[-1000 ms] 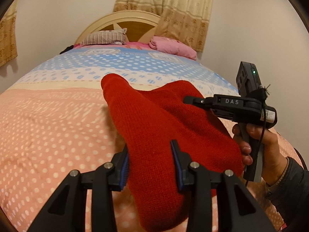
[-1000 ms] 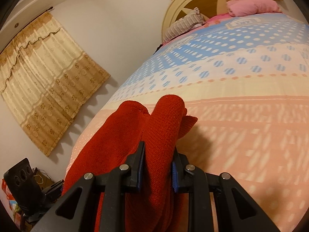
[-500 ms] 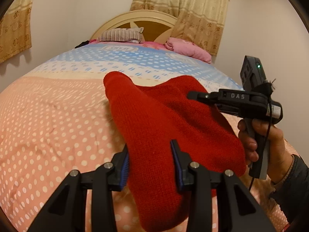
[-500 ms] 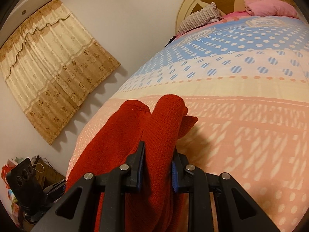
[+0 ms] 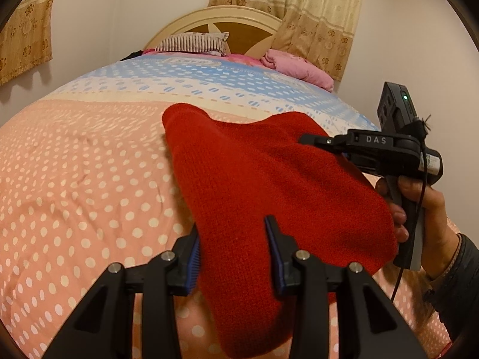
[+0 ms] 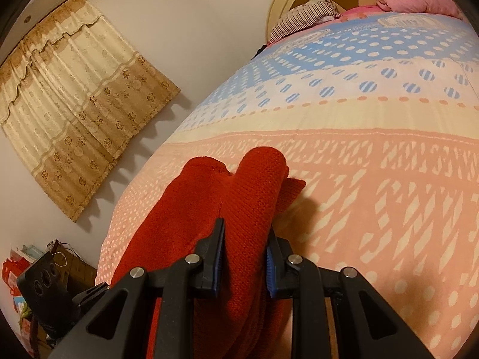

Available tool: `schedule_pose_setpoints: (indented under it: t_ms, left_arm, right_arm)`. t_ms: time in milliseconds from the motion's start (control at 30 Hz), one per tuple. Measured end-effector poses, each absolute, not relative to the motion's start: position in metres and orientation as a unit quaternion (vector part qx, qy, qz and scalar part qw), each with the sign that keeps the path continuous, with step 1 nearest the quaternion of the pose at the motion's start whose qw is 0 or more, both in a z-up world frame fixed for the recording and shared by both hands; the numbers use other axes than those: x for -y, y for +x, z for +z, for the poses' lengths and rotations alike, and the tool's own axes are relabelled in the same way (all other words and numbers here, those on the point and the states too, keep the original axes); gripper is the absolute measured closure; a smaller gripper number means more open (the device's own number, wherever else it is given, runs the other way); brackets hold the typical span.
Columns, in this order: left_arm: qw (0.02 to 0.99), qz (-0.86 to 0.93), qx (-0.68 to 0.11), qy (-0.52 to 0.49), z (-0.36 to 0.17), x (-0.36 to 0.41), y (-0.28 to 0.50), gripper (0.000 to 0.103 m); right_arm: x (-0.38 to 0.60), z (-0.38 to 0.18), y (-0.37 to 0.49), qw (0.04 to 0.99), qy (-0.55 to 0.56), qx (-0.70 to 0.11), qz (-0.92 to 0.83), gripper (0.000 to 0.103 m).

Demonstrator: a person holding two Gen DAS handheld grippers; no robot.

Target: Fold small clothes

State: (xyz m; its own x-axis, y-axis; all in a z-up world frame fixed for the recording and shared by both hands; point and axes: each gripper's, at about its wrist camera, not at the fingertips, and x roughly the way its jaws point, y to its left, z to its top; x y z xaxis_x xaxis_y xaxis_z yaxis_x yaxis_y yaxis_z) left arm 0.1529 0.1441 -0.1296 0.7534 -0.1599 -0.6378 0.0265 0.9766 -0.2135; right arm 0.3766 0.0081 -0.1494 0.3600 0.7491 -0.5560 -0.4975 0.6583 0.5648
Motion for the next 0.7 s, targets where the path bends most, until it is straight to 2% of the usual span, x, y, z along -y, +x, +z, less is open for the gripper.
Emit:
schedule_pose_setpoints:
  t_ms: [100,200,367,467,700]
  left_arm:
    - [0.932,-0.049,-0.348,-0.094,-0.13,-0.143,0.152,0.059]
    - [0.932,-0.037,-0.348,-0.09,-0.131,-0.143,0.151,0.051]
    - [0.933,-0.031,-0.348,-0.087,-0.131,-0.141,0.151,0.048]
    - [0.935,-0.017,-0.345,-0.077,-0.131,-0.141,0.151,0.038]
    - [0.936,-0.014,-0.345,-0.07,-0.132,-0.142,0.151,0.031]
  right_arm:
    - [-0.006,-0.153,0.376,0.81,0.156,-0.417,0.381,0.08]
    - [-0.007,-0.156,0.377,0.812,0.155,-0.421,0.373,0.08]
    - [-0.01,-0.158,0.379,0.817,0.145,-0.43,0.356,0.079]
    - [-0.01,-0.163,0.381,0.817,0.139,-0.441,0.345,0.079]
    - [-0.005,-0.172,0.382,0.815,0.144,-0.452,0.333,0.079]
